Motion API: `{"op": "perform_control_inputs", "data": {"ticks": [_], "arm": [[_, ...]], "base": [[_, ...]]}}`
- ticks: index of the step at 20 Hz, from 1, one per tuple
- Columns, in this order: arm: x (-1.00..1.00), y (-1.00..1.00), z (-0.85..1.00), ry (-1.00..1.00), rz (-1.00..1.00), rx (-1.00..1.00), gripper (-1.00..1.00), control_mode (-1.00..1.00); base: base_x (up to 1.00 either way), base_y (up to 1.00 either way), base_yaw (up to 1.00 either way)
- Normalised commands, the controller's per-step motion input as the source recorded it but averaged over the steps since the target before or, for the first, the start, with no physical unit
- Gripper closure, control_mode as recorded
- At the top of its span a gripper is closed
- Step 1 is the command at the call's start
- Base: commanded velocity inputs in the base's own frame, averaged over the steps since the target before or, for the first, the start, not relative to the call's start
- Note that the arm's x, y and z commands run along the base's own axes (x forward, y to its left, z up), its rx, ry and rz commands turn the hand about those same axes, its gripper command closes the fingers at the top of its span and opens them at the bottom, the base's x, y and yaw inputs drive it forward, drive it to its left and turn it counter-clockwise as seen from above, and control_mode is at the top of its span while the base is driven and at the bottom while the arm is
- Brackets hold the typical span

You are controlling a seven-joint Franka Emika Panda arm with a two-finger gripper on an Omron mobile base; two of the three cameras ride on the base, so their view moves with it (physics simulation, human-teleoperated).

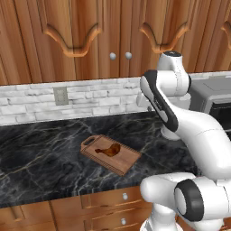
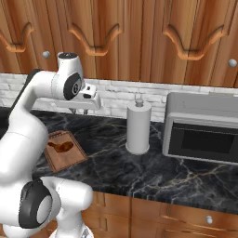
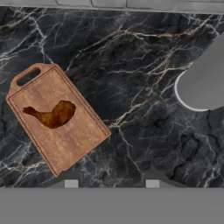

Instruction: Open the cabinet, retrieve the rolling pin, and place it next to the meat on the cutting board to prepare for tenderizing.

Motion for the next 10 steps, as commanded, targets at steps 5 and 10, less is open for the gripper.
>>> {"op": "perform_control_inputs", "data": {"ticks": [5, 10], "arm": [[-0.28, 0.0, 0.01, -0.11, 0.01, 0.01, -1.0, -1.0], [-0.47, 0.18, 0.11, -0.38, -0.03, 0.02, -1.0, -1.0]], "base": [[0.0, 0.0, 0.0], [0.0, 0.0, 0.0]]}}
